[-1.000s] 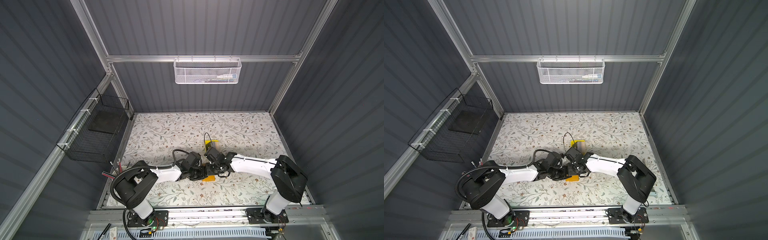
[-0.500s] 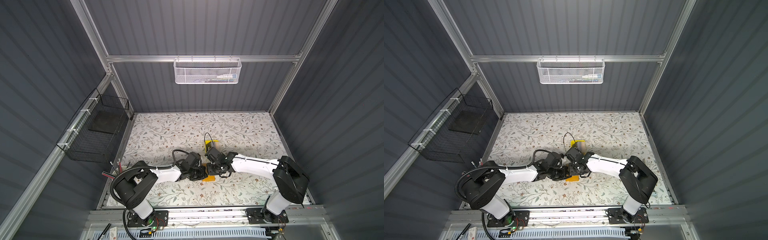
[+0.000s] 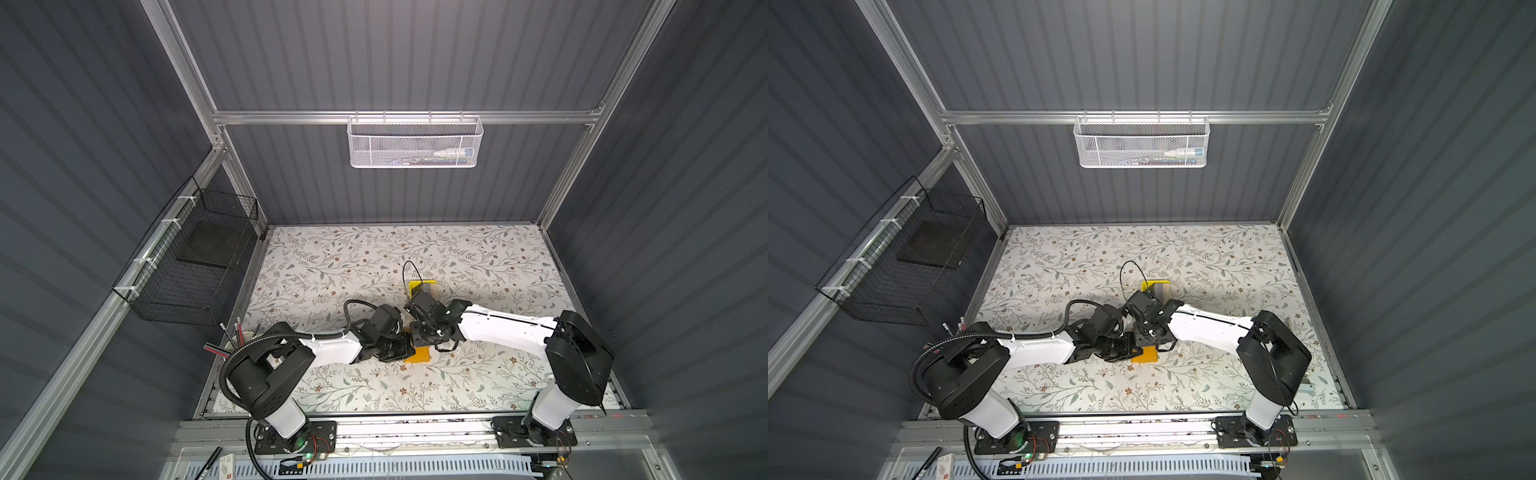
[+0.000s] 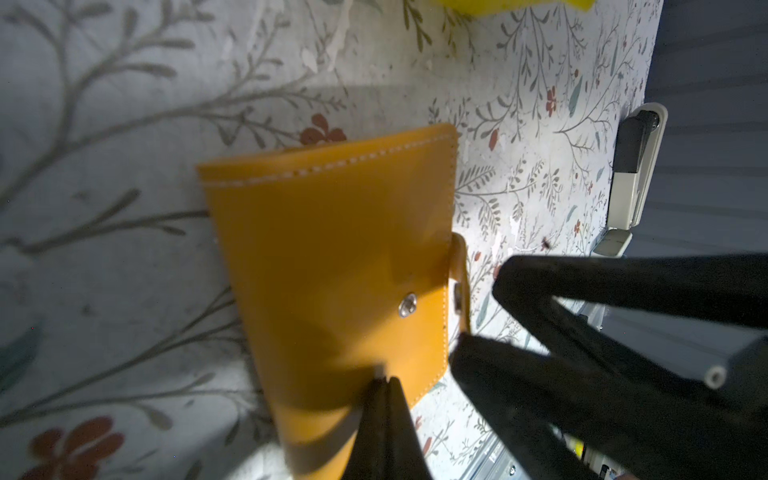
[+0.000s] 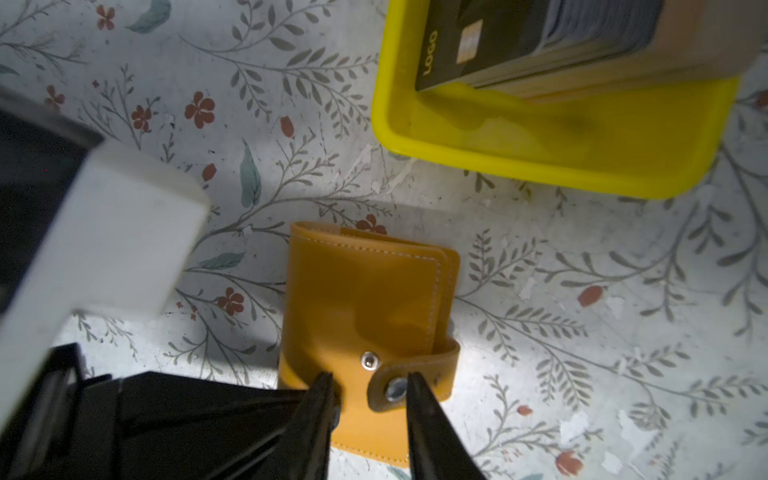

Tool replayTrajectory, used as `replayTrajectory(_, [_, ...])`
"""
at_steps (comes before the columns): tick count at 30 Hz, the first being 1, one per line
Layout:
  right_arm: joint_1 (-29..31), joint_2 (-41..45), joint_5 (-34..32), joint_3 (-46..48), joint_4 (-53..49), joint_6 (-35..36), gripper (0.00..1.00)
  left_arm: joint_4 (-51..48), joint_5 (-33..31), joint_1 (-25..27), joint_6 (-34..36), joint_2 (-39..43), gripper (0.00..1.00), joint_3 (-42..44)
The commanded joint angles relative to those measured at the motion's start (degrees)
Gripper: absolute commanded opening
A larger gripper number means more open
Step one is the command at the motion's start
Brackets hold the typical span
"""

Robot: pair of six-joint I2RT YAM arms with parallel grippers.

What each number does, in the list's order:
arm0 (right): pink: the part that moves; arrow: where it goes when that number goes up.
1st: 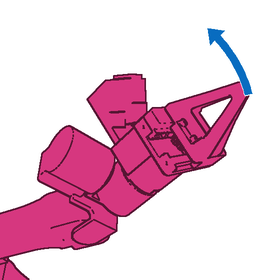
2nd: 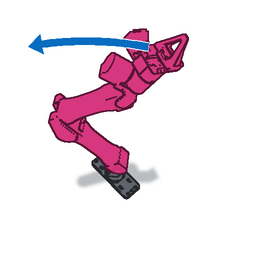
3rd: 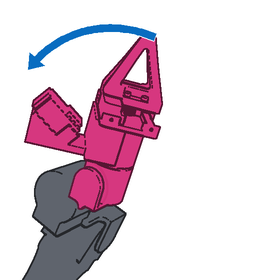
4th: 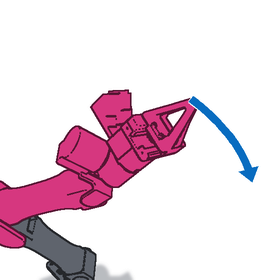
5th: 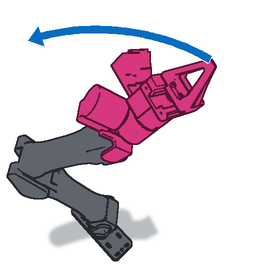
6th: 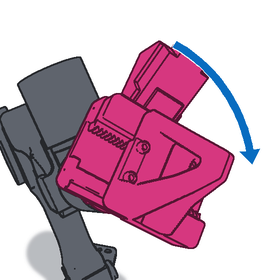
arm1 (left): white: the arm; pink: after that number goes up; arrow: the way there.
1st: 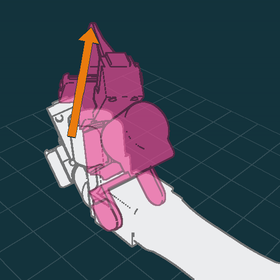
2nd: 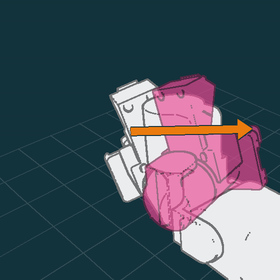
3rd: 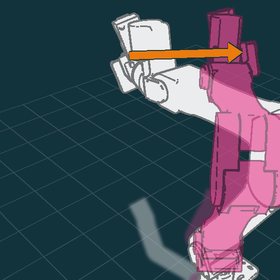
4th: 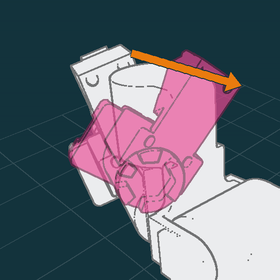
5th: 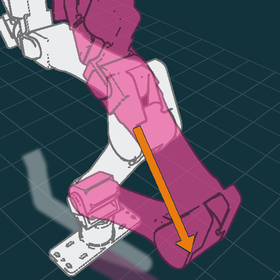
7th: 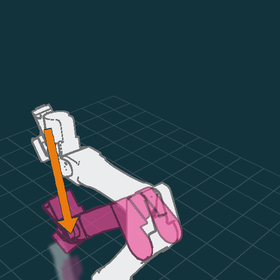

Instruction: Put the credit cards into the card holder

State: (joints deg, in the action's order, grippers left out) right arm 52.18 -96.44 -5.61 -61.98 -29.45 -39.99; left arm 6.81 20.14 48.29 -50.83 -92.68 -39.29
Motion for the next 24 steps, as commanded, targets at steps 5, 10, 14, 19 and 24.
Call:
replayTrajectory(5, [0.7, -1.9, -2.5, -1.1, -3.5, -0.1, 0.31, -5.1, -2.1, 0.2, -0.2, 0.0, 0.0, 1.9])
replayTrajectory(10, [0.9, -1.1, -3.0, -1.0, -3.2, -0.4, 0.23, -5.6, -2.2, 0.3, -0.1, 0.0, 0.0, 1.7])
replayTrajectory(14, [0.9, -0.4, -3.1, -1.0, -3.0, -0.2, 0.19, -5.7, -2.1, 0.2, -0.1, -0.1, 0.0, 1.4])
replayTrajectory(19, [1.0, 0.0, -2.9, -0.6, -2.7, -0.2, 0.16, -5.6, -2.1, 0.2, 0.0, -0.4, 0.0, 1.3])
replayTrajectory(24, [1.0, 0.3, -2.7, -0.2, -2.5, -0.4, 0.15, -5.2, -1.9, 0.2, 0.0, -0.6, 0.0, 1.6])
